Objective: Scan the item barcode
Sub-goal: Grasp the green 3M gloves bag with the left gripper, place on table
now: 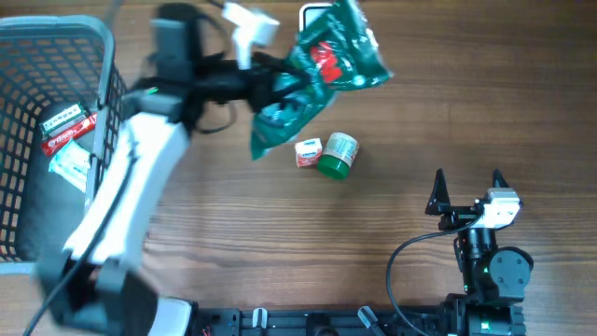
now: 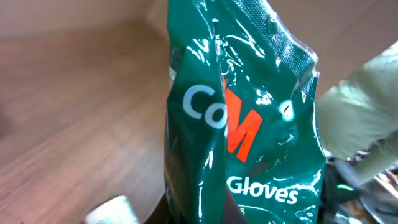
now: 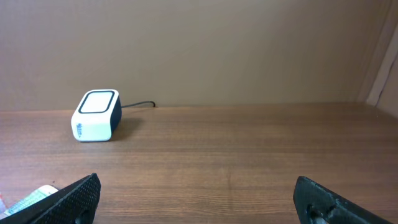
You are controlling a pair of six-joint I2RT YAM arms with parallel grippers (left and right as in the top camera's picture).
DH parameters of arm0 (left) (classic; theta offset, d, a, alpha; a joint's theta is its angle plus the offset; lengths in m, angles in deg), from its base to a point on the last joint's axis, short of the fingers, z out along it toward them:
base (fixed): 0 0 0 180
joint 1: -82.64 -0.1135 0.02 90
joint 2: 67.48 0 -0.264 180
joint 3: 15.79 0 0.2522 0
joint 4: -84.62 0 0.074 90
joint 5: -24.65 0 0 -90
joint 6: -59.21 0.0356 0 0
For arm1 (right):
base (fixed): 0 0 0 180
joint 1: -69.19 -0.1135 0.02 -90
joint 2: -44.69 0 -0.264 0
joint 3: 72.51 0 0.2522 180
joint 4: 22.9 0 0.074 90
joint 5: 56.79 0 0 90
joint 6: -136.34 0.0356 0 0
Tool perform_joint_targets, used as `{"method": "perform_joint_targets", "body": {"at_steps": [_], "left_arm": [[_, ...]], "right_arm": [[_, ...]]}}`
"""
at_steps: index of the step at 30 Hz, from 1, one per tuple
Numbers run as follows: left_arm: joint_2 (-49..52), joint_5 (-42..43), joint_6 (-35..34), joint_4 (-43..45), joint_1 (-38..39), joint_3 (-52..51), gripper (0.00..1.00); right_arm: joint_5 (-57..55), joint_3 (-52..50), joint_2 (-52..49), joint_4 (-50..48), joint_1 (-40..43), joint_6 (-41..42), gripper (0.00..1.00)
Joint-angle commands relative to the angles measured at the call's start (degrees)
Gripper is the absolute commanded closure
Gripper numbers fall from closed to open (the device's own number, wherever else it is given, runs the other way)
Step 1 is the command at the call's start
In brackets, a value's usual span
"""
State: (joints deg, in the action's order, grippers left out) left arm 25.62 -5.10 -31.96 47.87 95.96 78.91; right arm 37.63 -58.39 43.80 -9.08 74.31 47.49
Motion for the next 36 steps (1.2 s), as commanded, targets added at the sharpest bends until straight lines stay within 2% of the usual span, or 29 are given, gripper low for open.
{"method": "perform_joint_targets", "body": {"at_steps": [1, 3, 6, 7, 10, 13, 20, 23, 25, 29, 30, 32, 33, 34, 36], "left_arm": [[7.76, -25.14, -3.91, 0.17, 6.14, -0.09, 0.96], [10.64, -40.28, -7.80, -0.42, 9.11, -0.09, 0.96], [11.74, -56.74, -11.34, -0.55, 12.04, -0.09, 0.96], [11.58, -64.52, -14.08, -0.37, 12.66, -0.09, 0.96], [11.61, -73.68, -19.54, -1.09, 12.37, -0.09, 0.96], [11.63, -74.93, -22.95, -2.99, 11.30, -0.11, 0.96], [11.74, -74.07, -23.56, -6.78, 10.14, -5.77, 0.96], [11.72, -69.70, -25.27, -4.96, 10.19, -10.40, 0.96], [11.72, -62.47, -25.22, -1.97, 10.21, -13.27, 0.96], [11.69, -54.71, -25.22, 0.92, 10.84, -14.14, 0.94], [11.56, -52.15, -25.20, 2.03, 11.23, -14.14, 0.90], [11.15, -47.58, -25.14, 4.04, 11.76, -14.08, 0.68], [10.62, -47.19, -25.00, 4.42, 11.85, -14.08, 0.22], [9.55, -47.87, -24.98, 4.33, 11.78, -13.94, 0.00], [5.92, -51.82, -24.96, 3.10, 10.86, -13.09, 0.00]], "right_arm": [[-0.55, -0.04, 0.46, -0.13, -0.09, -1.01, 0.00], [-0.55, -0.04, 0.46, -0.11, -0.09, -0.98, 0.00], [-0.55, -0.04, 0.46, -0.13, -0.09, -0.98, 0.00], [-0.55, -0.04, 0.46, -0.13, -0.09, -0.98, 0.00], [-0.55, -0.04, 0.46, -0.11, -0.09, -1.01, 0.00], [-0.55, -0.04, 0.46, -0.13, -0.09, -0.98, 0.00], [-0.55, -0.04, 0.46, -0.13, -0.09, -1.01, 0.00], [-0.55, -0.04, 0.46, -0.11, -0.09, -1.01, 0.00], [-0.55, -0.04, 0.46, -0.13, -0.09, -1.01, 0.00], [-0.55, -0.04, 0.46, -0.11, -0.09, -0.98, 0.00], [-0.55, -0.04, 0.46, -0.13, -0.09, -0.98, 0.00], [-0.55, -0.04, 0.46, -0.11, -0.09, -0.98, 0.00], [-0.55, -0.04, 0.46, -0.13, -0.09, -0.98, 0.00], [-0.55, -0.04, 0.46, -0.11, -0.09, -1.01, 0.00], [-0.55, -0.04, 0.46, -0.13, -0.09, -1.01, 0.00]]}}
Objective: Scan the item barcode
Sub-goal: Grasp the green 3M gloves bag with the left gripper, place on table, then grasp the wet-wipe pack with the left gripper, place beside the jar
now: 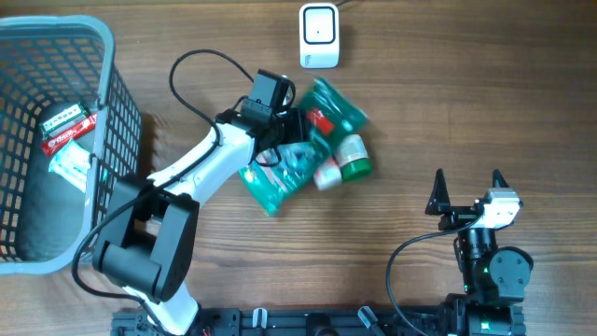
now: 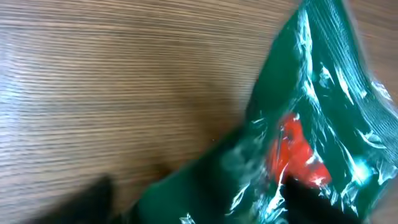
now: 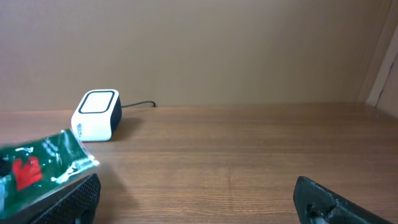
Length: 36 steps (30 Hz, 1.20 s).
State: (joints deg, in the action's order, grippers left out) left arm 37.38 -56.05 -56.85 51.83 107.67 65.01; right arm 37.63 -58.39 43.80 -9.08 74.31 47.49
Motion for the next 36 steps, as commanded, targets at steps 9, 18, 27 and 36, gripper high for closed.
{"method": "perform_joint_targets", "body": {"at_steps": [9, 18, 27, 36], "left_arm": [[-37.03, -33.88, 6.34, -8.31, -14.16, 8.39, 0.00], [-35.19, -30.60, -18.60, -30.10, -48.92, 7.48, 0.00], [-14.99, -15.82, -14.71, -27.52, -60.57, 0.61, 0.00], [-6.51, -9.14, -3.61, -17.90, -60.57, -2.67, 0.08]], "right_arm": [[-0.55, -0.04, 0.46, -0.13, -0.09, -1.01, 0.00], [-0.57, -0.04, 0.46, -0.13, -0.09, -0.98, 0.00], [-0.55, -0.04, 0.46, -0.11, -0.09, -0.98, 0.00], [-0.57, -0.04, 0.46, -0.13, -0.09, -1.01, 0.00]]}}
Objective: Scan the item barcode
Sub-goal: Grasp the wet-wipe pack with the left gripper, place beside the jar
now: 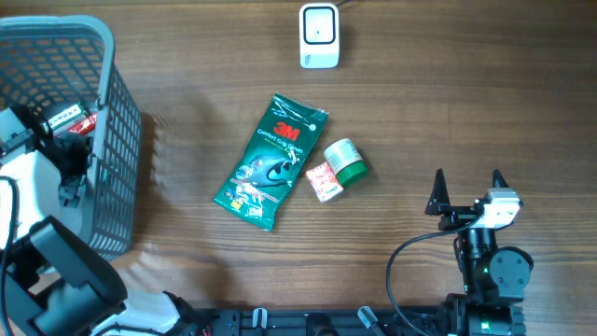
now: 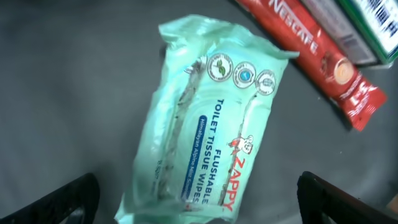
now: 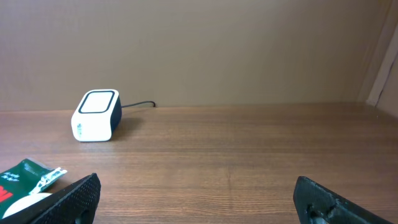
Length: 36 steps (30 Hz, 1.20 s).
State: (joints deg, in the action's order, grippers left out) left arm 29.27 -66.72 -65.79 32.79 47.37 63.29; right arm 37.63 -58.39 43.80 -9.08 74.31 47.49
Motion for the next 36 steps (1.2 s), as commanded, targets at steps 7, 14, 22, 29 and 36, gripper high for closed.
{"method": "perform_joint_targets", "body": {"at_steps": [7, 14, 22, 29, 36], "left_arm": [[5.33, 1.57, 7.80, 2.51, -0.26, -0.94, 0.22], [4.15, 1.53, 7.80, 1.68, -0.26, -0.90, 0.94], [-20.90, 4.66, 7.74, 1.05, -0.26, 4.04, 0.96], [-46.42, 33.05, 13.31, 3.76, 11.41, 4.00, 0.96], [-38.34, 16.81, 20.87, 3.63, 49.81, -5.11, 0.96]], "right_arm": [[-0.57, -0.04, 0.46, -0.13, -0.09, -1.01, 0.00], [-0.55, -0.04, 0.46, -0.13, -0.09, -0.98, 0.00], [-0.57, -0.04, 0.46, -0.13, -0.09, -1.01, 0.00], [-0.55, -0.04, 0.46, -0.13, -0.09, -1.01, 0.00], [-0.57, -0.04, 0.46, -0.13, -0.09, -0.98, 0.00]]}}
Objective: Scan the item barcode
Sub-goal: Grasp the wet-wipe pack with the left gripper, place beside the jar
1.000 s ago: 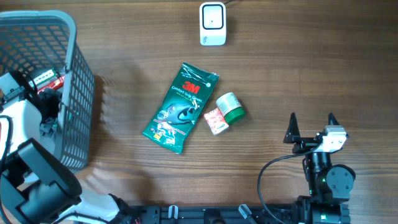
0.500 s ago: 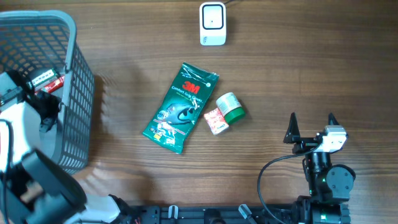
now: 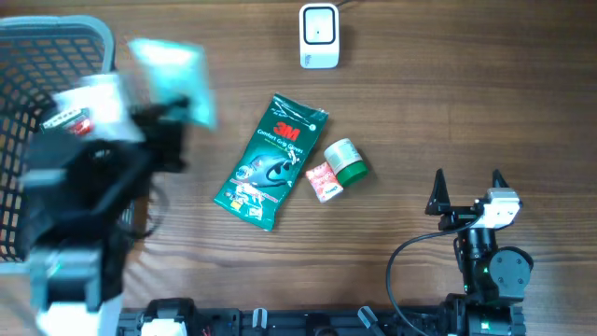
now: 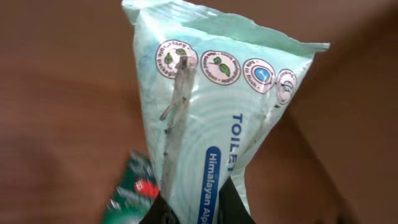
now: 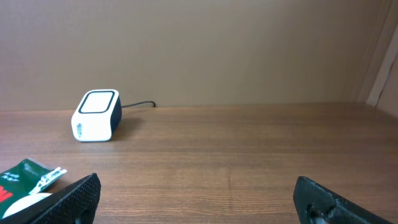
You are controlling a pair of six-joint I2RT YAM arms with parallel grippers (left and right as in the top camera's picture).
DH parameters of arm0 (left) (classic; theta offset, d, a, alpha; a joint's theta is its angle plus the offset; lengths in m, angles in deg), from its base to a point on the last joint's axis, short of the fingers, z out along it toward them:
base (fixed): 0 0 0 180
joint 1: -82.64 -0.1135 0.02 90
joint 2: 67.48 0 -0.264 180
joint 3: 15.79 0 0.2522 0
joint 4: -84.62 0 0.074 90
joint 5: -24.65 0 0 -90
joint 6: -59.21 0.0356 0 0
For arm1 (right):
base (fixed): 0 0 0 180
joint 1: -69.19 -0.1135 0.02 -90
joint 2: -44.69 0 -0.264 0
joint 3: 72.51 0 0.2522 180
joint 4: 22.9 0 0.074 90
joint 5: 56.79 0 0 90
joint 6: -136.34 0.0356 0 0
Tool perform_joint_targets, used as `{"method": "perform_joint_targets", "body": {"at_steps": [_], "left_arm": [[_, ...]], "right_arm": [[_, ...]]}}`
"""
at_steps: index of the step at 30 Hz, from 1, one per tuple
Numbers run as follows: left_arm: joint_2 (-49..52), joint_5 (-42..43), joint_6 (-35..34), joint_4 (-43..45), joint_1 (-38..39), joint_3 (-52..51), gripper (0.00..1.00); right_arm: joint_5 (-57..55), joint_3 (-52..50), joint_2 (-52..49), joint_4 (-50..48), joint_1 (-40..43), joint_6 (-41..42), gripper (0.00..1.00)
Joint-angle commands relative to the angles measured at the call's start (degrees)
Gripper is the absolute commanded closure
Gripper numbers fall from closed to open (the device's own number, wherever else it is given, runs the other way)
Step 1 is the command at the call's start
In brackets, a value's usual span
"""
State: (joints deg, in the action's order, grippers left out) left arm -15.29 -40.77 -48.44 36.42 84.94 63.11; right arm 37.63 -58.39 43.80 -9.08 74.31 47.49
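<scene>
A pale green pack of flushable toilet wipes is held up off the table, with my left gripper shut on its lower end. In the overhead view the pack is blurred, just right of the basket and left of the white barcode scanner. The scanner stands at the table's far edge. My right gripper rests open near the front right, holding nothing.
A grey mesh basket stands at the far left with a red sachet inside. On the table's middle lie a green 3M gloves pack, a small green-lidded jar and a small red-and-white packet.
My left gripper was open over the wipes pack lying in the basket. Now it is shut on that pack, which is out of the basket and in the air to its right.
My left gripper held the green gloves pack up near the scanner, then had it low on the table beside the jar. Then the gloves pack lay released and the gripper was open in the basket over the wipes. Now it holds the wipes outside the basket.
</scene>
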Motion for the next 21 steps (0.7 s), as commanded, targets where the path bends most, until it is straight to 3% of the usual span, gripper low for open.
{"method": "perform_joint_targets", "body": {"at_steps": [1, 4, 7, 14, 17, 20, 21], "left_arm": [[10.14, -13.46, 3.19, -0.02, 18.36, -6.40, 0.96], [20.48, -22.53, -1.81, -0.50, 29.83, -7.19, 0.96], [29.94, -28.00, -9.46, -1.14, 35.80, -7.19, 0.96], [44.35, -29.16, -35.19, -1.09, 38.10, -7.19, 0.96], [44.83, -29.09, -38.56, -0.17, 38.51, -7.19, 0.95], [44.83, -27.63, -38.51, 3.72, 40.13, -7.19, 0.82], [44.83, -27.23, -38.49, 4.61, 40.92, -7.19, 0.59]], "right_arm": [[-0.55, -0.04, 0.46, -0.13, -0.09, -1.01, 0.00], [-0.55, -0.04, 0.46, -0.11, -0.09, -1.01, 0.00], [-0.55, -0.04, 0.46, -0.13, -0.09, -0.98, 0.00], [-0.55, -0.04, 0.46, -0.13, -0.09, -1.01, 0.00], [-0.55, -0.04, 0.46, -0.13, -0.09, -0.98, 0.00], [-0.55, -0.04, 0.46, -0.13, -0.09, -1.01, 0.00], [-0.55, -0.04, 0.46, -0.13, -0.09, -0.98, 0.00]]}}
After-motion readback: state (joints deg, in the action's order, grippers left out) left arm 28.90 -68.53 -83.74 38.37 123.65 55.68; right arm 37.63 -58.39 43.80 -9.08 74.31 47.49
